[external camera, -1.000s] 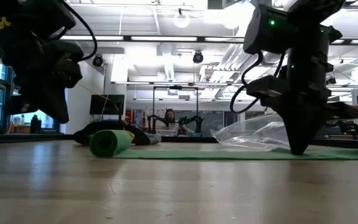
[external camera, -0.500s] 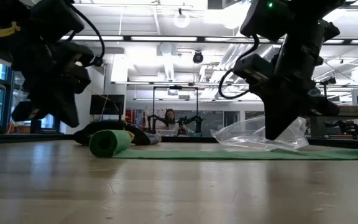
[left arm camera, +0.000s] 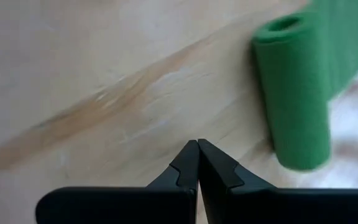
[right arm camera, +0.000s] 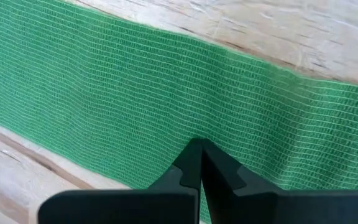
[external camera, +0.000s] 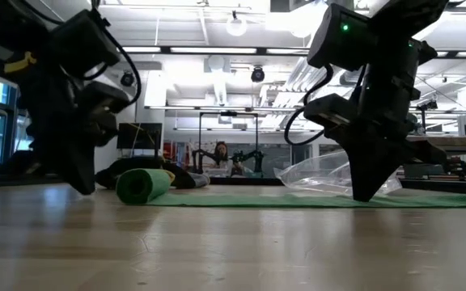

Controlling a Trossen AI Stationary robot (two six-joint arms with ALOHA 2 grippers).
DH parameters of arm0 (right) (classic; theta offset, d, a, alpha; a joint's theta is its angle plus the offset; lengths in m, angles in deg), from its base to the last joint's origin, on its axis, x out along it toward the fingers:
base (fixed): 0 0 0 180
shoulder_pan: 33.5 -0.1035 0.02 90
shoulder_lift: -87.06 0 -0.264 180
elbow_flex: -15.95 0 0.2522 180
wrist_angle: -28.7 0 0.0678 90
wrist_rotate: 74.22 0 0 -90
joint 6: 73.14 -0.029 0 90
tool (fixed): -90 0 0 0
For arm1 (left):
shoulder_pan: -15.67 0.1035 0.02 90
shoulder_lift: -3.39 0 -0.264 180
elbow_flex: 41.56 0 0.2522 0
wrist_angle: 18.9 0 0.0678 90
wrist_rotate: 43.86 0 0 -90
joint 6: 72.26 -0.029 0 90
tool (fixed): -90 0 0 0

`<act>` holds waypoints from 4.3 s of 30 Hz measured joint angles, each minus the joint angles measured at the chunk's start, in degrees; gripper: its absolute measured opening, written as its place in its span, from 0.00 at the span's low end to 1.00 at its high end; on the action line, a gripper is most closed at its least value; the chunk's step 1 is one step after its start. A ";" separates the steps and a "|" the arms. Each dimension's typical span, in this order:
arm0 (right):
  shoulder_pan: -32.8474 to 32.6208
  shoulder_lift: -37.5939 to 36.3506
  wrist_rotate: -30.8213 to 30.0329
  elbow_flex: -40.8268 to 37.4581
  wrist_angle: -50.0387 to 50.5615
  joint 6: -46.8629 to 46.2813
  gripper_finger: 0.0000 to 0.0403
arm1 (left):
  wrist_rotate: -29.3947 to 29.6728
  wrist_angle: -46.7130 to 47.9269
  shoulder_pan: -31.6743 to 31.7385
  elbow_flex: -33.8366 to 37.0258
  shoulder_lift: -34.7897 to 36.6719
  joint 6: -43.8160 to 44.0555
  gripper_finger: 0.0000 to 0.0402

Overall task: Roll bandage
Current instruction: Roll the green bandage

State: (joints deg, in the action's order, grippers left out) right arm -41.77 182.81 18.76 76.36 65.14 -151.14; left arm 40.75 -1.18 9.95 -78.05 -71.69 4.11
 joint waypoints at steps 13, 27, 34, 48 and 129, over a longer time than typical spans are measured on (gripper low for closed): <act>0.00 0.11 0.05 -0.11 -0.09 0.78 0.00 | -2.35 -3.03 -1.15 -8.41 -11.47 8.26 0.00; -0.02 0.17 0.07 -0.19 -0.74 1.55 0.00 | 4.99 -14.49 -2.16 -12.51 -11.44 10.09 0.00; -0.02 0.20 0.22 -0.19 -0.76 1.99 0.00 | 1.22 -19.26 -0.01 -16.37 -7.98 -2.97 0.00; -0.02 -1.43 -0.58 -0.32 1.55 1.76 0.00 | 4.69 0.16 0.32 -16.22 1.39 -6.59 0.00; 2.67 -28.37 -3.01 -12.65 25.92 0.86 0.00 | -2.25 13.83 6.87 -68.76 -48.01 -69.03 0.00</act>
State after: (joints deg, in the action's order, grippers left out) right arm -39.10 154.44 15.75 63.71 91.06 -150.28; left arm 38.50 12.65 16.82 -146.81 -119.70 -64.92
